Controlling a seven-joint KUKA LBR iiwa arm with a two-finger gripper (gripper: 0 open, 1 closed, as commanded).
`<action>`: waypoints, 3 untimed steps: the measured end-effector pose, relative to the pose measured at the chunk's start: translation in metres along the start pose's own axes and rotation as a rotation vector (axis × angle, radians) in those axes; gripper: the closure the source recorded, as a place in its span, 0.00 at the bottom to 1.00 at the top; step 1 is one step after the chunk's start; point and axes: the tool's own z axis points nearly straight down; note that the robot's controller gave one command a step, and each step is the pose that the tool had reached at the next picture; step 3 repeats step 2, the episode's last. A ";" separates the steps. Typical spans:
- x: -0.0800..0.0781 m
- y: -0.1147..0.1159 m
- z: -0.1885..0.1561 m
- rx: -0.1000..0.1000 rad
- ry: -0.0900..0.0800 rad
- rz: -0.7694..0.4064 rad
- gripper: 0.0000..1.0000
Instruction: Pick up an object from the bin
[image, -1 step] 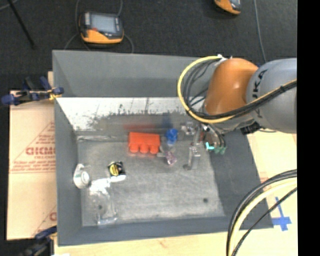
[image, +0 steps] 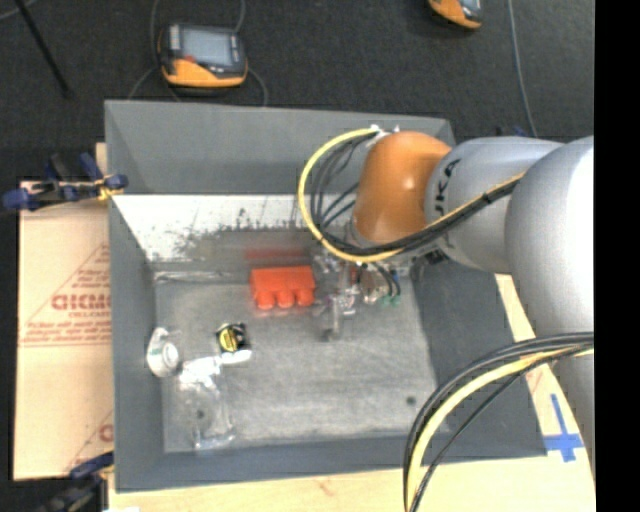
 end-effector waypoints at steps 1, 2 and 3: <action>-0.003 -0.002 -0.007 0.002 -0.010 0.003 1.00; 0.012 0.004 -0.160 0.003 -0.009 -0.038 1.00; 0.012 0.004 -0.160 0.003 -0.009 -0.038 1.00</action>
Offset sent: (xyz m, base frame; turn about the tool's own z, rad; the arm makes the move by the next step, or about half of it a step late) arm 0.0000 0.0000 0.0000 0.0000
